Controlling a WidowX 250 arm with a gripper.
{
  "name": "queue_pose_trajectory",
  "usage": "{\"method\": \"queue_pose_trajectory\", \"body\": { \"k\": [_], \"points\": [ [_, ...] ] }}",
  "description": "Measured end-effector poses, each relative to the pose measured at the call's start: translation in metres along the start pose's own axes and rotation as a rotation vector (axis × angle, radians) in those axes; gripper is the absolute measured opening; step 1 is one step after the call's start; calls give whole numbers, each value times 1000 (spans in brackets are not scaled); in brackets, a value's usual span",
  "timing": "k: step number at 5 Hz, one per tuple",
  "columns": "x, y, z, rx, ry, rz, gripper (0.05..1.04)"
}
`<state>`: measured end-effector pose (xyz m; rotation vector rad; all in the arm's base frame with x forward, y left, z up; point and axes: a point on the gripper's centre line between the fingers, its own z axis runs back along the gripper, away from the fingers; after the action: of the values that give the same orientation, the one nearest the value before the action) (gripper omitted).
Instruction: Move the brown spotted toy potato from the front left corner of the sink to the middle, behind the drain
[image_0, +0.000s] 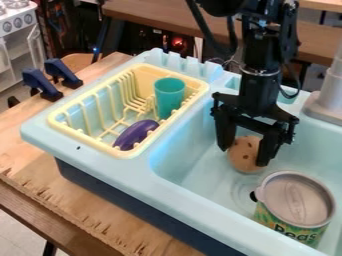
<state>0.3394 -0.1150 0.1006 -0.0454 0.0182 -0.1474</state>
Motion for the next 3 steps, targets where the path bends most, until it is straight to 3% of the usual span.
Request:
{"method": "queue_pose_trajectory", "body": {
  "k": [1, 2, 3],
  "points": [
    [-5, 4, 20, 51, -39, 17, 1010],
    [-12, 3, 57, 67, -128, 32, 1006],
    [-29, -4, 93, 79, -154, 24, 1006]
  ]
}}
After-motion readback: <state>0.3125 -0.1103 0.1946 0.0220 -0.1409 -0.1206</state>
